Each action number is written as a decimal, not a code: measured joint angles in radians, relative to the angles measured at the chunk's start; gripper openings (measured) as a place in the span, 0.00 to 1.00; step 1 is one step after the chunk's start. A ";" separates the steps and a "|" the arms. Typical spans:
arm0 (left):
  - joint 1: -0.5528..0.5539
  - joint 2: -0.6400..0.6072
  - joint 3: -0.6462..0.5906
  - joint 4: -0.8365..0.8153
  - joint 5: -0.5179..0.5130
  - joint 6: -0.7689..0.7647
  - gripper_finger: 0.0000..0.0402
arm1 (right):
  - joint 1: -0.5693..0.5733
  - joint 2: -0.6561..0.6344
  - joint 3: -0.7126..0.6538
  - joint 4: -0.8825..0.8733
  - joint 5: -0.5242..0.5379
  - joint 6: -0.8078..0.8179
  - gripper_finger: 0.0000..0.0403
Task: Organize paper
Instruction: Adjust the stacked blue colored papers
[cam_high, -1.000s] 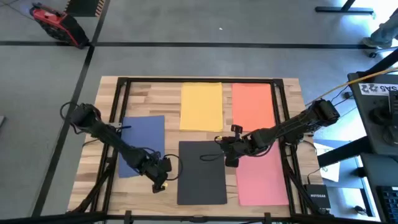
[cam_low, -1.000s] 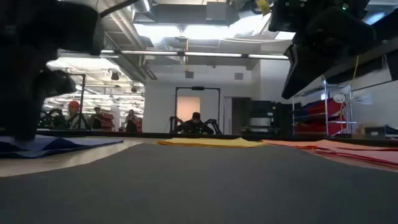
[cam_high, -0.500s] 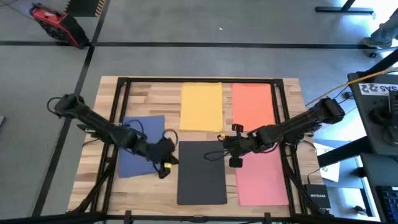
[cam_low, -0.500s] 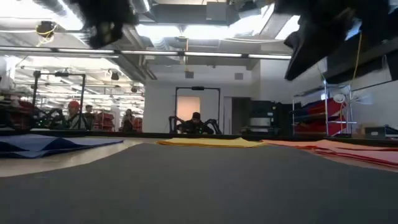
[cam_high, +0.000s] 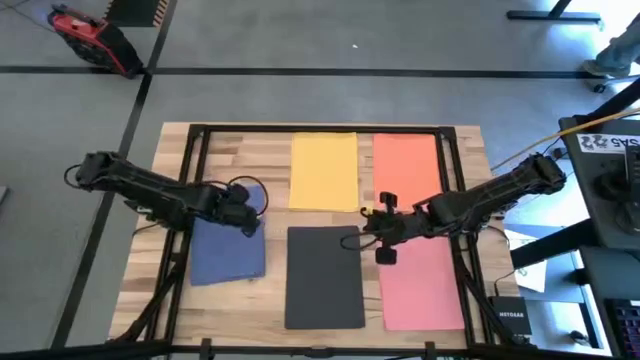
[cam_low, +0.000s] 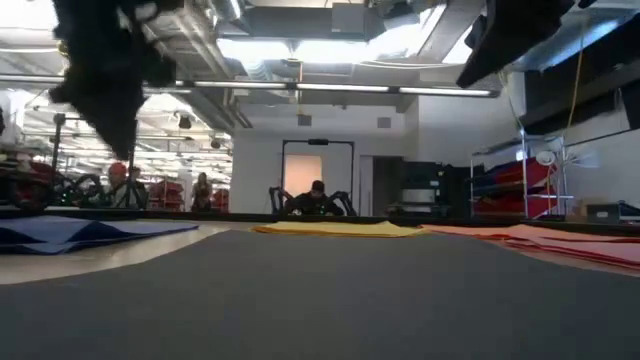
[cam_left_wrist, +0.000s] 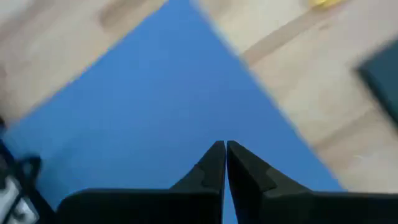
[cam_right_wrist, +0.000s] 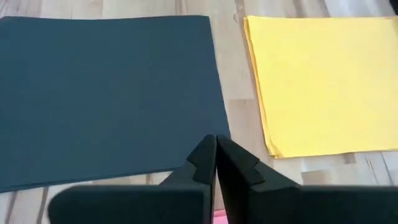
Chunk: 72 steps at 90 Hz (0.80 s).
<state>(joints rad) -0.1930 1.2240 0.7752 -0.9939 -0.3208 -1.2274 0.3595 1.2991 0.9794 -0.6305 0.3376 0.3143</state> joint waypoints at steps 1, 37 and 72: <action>0.002 0.000 -0.011 0.008 0.009 -0.013 0.00 | 0.000 0.000 0.000 0.000 0.004 0.000 0.00; 0.001 0.005 -0.250 0.283 0.081 -0.180 0.00 | 0.000 0.000 0.000 -0.010 0.021 0.002 0.00; 0.001 0.009 -0.293 0.408 0.085 -0.129 0.00 | 0.000 0.000 0.000 -0.012 0.021 0.002 0.00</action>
<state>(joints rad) -0.1917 1.2331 0.4822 -0.5856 -0.2357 -1.3569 0.3595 1.2995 0.9791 -0.6425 0.3587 0.3164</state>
